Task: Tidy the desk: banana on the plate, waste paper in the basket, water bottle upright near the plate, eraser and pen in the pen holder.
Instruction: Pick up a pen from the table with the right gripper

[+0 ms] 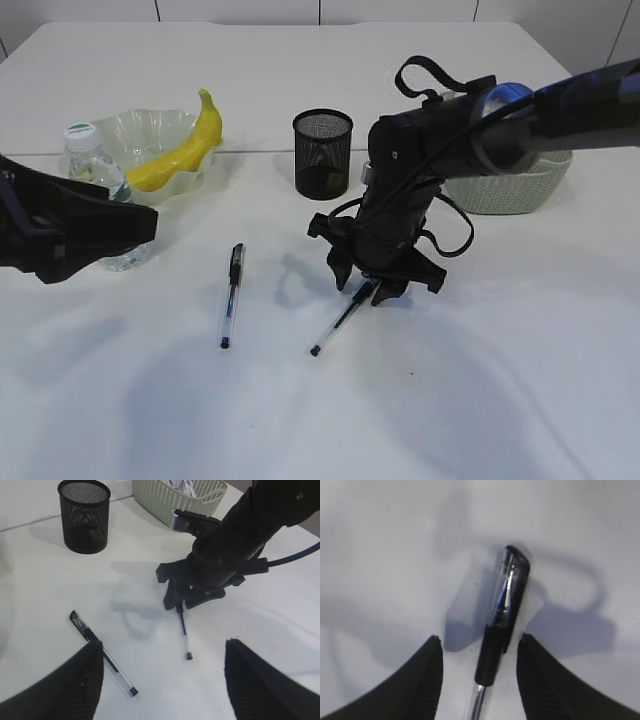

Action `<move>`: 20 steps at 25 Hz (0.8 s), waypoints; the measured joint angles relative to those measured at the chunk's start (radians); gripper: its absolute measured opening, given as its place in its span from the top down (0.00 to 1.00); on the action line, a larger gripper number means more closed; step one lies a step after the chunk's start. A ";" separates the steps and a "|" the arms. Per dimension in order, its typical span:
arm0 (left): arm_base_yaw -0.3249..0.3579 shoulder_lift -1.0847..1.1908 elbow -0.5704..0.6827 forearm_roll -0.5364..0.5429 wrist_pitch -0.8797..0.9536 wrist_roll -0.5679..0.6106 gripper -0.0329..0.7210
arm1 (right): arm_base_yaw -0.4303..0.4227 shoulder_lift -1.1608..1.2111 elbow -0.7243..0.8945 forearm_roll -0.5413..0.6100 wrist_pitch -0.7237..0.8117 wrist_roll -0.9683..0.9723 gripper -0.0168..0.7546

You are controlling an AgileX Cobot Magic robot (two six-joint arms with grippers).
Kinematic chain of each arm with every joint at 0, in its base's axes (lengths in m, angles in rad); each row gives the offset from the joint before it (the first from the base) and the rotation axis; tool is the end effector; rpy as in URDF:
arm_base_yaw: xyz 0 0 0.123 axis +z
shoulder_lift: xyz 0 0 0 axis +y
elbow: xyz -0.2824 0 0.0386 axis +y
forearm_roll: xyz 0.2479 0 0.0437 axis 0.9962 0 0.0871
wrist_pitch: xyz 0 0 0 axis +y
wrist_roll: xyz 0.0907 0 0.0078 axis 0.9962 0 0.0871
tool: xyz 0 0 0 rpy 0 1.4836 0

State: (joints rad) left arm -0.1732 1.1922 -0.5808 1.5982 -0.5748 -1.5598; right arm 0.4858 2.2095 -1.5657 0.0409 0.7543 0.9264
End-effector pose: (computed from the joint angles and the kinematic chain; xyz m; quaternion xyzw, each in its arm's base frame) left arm 0.2132 -0.0874 0.2537 0.2289 0.8149 -0.2767 0.4549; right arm 0.3942 0.2110 0.1249 0.2293 0.9646 0.0961 0.0883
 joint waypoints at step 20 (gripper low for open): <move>0.000 0.000 0.000 0.000 0.000 -0.002 0.24 | 0.000 0.006 -0.020 -0.086 0.097 -0.032 0.82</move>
State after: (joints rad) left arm -0.1732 1.1922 -0.5808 1.5982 -0.5748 -1.5613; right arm 0.4858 2.2154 -1.5853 -0.0455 0.8514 0.8948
